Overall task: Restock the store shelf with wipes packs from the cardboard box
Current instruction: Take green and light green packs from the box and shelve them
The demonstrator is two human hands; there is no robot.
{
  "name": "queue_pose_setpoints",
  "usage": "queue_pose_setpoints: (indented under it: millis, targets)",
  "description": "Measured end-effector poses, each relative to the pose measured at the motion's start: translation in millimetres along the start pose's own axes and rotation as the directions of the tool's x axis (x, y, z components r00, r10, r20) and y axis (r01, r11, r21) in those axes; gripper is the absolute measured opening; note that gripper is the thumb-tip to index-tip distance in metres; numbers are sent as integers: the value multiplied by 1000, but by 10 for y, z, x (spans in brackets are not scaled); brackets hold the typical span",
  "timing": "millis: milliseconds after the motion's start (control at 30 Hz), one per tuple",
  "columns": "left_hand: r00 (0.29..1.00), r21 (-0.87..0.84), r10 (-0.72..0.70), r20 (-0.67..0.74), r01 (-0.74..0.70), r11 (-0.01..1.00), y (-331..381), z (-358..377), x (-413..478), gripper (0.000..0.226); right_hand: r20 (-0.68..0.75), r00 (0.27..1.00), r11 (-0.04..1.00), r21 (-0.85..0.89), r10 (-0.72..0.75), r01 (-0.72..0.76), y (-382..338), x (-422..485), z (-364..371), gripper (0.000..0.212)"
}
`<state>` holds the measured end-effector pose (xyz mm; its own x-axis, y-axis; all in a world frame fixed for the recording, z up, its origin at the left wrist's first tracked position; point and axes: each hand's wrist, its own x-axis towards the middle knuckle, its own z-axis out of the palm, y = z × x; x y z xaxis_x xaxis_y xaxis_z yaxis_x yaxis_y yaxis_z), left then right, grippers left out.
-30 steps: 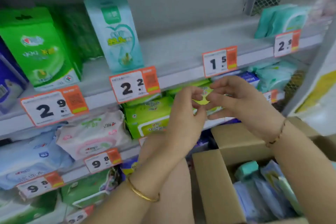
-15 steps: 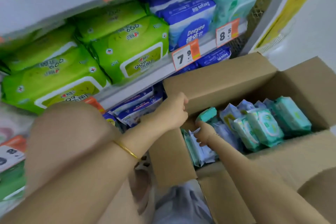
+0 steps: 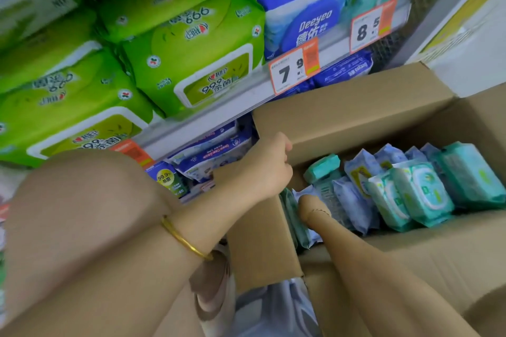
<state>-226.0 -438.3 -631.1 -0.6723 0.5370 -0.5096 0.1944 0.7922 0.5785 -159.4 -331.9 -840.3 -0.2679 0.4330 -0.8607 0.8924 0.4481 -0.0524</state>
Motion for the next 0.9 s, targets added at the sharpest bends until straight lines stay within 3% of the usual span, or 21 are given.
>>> queue_pose_setpoints:
  millis: [133, 200, 267, 333, 400, 533, 633, 700, 800, 900]
  targets:
    - [1000, 17, 18, 14, -19, 1000, 8, 27, -42, 35, 102, 974, 979, -25, -200, 203, 146, -374, -463, 11]
    - [999, -1, -13, 51, 13, 1000, 17, 29, -108, 35, 109, 957, 963, 57, -268, 263, 155, -659, -726, 18]
    - [995, -18, -60, 79, 62, 998, 33, 28, -182, 43, 7, 932, 921, 154, -363, 357, 118, -961, -970, 26]
    - [980, -206, -128, 153, 159, 966, 86, 19, -248, 61, -130, 852, 844, 122, -507, 522, 70, -1372, -1155, 23]
    - [969, -483, -128, 209, 216, 849, 176, -37, -319, 69, -249, 725, 738, 55, -643, 673, 34, -1721, -1236, 14]
    - [993, -694, -117, 8, 90, 714, 264, -306, -523, 59, -414, 449, 510, -46, -792, 859, -126, -2197, -1270, 12]
    - [975, -743, -132, -177, -45, 668, 250, -622, -807, 36, -418, 275, 329, -62, -866, 942, -260, -2594, -1291, 10]
    - [954, -741, -106, -281, -145, 655, 233, -875, -1054, 25, -442, 214, 260, -45, -871, 965, -348, -2879, -1320, 18]
    - [924, -716, 1, -383, -297, 631, 234, -1276, -1477, 13, -595, 180, 188, 51, -783, 981, -518, -3243, -1389, 31]
    - [861, -665, 79, -503, -444, 601, 236, -1688, -1863, 11, -525, 153, 33, 231, -837, 972, -745, -3575, -1440, 32]
